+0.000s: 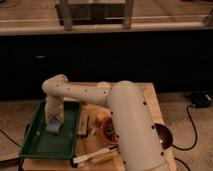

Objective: Wipe tray with sponge

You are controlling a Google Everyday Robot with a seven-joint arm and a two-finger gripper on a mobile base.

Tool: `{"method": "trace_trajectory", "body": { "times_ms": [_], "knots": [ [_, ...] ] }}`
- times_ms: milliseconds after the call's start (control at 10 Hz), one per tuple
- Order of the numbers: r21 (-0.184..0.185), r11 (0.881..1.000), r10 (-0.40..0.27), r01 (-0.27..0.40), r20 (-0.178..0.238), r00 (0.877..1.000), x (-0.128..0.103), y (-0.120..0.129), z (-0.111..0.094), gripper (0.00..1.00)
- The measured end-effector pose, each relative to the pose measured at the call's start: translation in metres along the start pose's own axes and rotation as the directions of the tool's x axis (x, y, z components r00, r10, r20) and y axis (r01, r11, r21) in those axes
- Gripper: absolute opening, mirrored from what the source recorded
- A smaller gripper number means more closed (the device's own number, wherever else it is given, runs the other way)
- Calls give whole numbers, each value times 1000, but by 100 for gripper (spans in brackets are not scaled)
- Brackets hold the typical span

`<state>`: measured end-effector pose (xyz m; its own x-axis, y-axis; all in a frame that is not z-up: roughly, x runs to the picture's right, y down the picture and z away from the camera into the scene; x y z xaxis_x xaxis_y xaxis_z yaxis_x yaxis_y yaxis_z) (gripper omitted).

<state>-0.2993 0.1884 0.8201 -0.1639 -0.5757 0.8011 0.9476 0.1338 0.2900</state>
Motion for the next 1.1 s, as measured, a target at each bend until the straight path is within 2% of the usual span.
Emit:
{"method": "trace_trajectory", "body": {
  "times_ms": [1100],
  "knots": [
    [0, 1000, 0, 0, 0, 1000, 0, 0, 0, 0]
  ]
}}
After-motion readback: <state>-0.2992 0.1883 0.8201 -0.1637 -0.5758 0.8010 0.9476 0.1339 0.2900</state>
